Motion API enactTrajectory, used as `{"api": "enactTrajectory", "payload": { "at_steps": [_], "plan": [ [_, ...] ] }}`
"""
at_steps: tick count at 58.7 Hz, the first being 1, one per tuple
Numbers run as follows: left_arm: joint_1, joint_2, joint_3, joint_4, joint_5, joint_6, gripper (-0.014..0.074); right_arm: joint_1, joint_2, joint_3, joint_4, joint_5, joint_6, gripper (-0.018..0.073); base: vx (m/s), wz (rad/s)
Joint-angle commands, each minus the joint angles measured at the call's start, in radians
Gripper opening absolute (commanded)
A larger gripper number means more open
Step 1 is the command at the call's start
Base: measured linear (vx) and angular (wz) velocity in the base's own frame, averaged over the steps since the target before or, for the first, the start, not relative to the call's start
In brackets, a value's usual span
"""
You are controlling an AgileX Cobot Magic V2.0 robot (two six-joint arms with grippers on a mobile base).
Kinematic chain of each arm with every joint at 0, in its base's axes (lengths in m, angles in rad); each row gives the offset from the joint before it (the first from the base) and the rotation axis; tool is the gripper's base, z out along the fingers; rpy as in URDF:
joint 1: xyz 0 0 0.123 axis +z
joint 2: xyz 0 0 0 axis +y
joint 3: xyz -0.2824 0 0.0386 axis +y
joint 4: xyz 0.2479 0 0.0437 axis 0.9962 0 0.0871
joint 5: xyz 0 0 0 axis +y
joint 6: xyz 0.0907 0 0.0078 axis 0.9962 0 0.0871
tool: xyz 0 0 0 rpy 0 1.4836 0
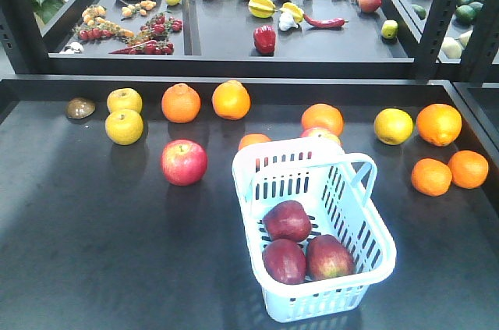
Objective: Pick three apples into basket with both arms
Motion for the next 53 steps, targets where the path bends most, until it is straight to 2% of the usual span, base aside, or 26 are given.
{"api": "enactTrajectory", "payload": {
  "at_steps": [1,53],
  "plan": [
    [-0.001,-0.013,-0.025,-0.004,-0.080,-0.007,-0.0006,-0.006,-0.012,0.014,-0.006,-0.079,-0.004,-0.0006,0.00,0.00],
    [-0.006,-0.013,-0.025,-0.004,-0.080,-0.007,-0.0006,-0.006,-0.012,0.015,-0.006,-0.077,-0.005,-0.0006,0.00,0.00]
  ]
}}
